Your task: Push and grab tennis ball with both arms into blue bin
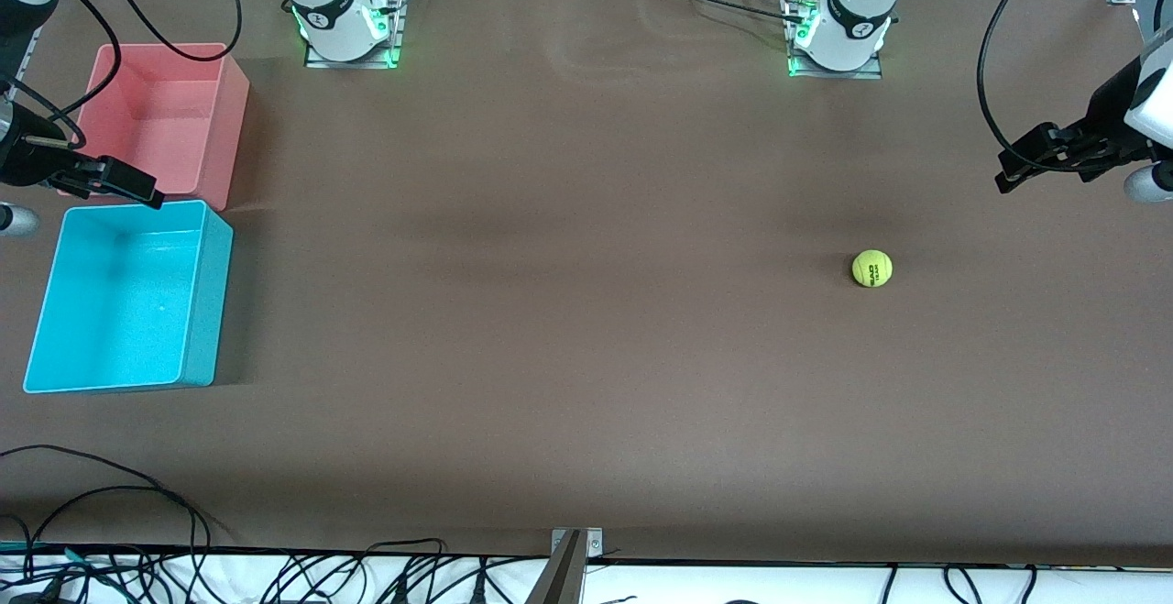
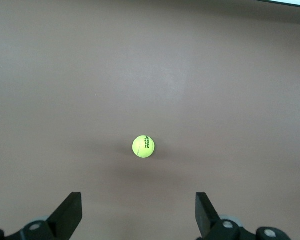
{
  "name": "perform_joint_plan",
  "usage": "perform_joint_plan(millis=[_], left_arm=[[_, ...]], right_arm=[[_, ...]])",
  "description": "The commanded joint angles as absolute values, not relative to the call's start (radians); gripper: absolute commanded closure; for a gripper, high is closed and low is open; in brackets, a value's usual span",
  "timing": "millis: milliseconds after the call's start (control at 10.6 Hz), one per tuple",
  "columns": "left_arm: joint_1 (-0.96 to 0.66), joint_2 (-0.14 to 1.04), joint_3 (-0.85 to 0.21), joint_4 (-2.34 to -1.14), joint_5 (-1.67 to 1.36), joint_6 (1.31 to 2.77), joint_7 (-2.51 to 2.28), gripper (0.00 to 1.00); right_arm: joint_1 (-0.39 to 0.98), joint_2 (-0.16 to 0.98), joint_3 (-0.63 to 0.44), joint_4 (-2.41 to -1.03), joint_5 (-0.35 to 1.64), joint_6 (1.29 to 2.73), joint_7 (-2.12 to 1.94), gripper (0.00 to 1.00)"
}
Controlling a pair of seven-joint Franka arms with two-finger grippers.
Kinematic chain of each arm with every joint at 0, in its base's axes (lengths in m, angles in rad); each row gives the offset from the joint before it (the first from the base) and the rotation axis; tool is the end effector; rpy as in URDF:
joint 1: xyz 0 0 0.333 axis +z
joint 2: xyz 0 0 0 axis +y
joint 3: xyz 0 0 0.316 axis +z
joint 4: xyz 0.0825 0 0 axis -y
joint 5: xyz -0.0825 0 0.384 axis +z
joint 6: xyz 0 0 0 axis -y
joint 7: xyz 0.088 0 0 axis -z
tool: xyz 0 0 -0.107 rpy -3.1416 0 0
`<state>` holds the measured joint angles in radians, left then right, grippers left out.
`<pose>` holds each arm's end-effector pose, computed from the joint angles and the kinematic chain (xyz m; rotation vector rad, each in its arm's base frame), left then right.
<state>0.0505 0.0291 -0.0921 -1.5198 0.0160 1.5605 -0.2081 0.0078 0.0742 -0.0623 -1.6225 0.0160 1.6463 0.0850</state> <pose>0.5626 -0.0209 0.6315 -3.1189 -0.2607 -0.0208 0.5788 -0.0288 0.5644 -3.1223 0.2206 0.0789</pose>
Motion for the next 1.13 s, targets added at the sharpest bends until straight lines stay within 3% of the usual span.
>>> perform_joint_plan(millis=[0,1036], left_arm=[[0.051,0.037,-0.095,-1.503,0.029,1.559,-0.209,0.00],[0.048,0.037,-0.097,-1.505,0.029,1.557,-0.210,0.00]], right_arm=[[0.003,0.063,-0.064,-1.617,0.006,1.629,0.066,0.00],[-0.002,0.064,-0.067,-1.612,0.002,1.634,0.071,0.00]])
